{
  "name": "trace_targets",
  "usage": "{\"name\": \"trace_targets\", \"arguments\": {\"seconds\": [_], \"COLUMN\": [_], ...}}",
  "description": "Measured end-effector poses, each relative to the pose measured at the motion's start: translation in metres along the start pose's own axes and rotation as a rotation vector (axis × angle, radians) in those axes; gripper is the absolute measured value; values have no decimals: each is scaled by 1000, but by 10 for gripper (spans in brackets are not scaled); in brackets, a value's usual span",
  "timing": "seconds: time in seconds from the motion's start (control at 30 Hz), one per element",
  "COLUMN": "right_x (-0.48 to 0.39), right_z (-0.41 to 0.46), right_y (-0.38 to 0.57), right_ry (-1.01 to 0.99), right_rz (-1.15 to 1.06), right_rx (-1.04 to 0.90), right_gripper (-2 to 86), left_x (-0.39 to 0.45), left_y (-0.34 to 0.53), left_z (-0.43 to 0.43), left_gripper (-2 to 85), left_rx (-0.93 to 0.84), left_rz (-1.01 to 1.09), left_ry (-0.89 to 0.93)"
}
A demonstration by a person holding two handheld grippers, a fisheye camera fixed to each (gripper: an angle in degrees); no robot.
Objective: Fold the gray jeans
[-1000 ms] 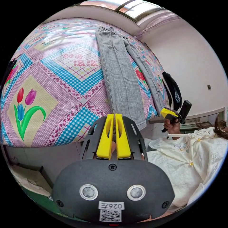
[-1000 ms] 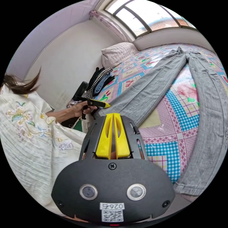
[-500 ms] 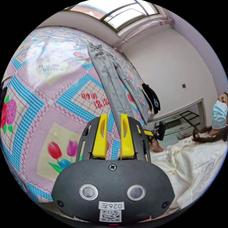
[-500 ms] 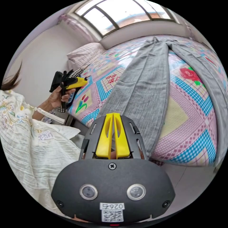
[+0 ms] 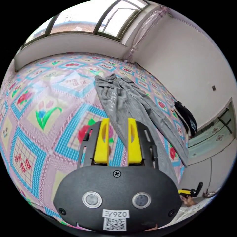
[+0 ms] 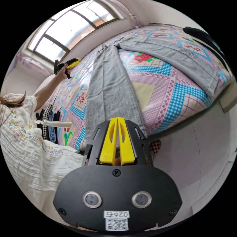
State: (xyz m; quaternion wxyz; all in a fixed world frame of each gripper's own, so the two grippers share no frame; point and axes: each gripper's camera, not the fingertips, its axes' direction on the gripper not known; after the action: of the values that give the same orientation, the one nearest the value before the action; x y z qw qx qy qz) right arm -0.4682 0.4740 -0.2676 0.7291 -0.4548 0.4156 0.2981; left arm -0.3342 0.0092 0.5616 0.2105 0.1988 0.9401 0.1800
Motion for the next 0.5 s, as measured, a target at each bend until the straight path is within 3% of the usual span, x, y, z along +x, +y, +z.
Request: {"name": "trace_targets", "arguments": {"seconds": [0.2, 0.5], "right_x": [58, 104], "right_z": [2, -7], "right_y": [-8, -35], "right_ry": [50, 71], "right_rz": [194, 280], "right_rx": [-19, -2], "right_gripper": [-9, -9], "left_x": [-9, -17], "left_y": [-111, -163], "left_z": [76, 121], "left_gripper": [206, 115], "left_rx": [-55, -107], "left_rz": [-47, -171], "left_ry": [-104, -93]}}
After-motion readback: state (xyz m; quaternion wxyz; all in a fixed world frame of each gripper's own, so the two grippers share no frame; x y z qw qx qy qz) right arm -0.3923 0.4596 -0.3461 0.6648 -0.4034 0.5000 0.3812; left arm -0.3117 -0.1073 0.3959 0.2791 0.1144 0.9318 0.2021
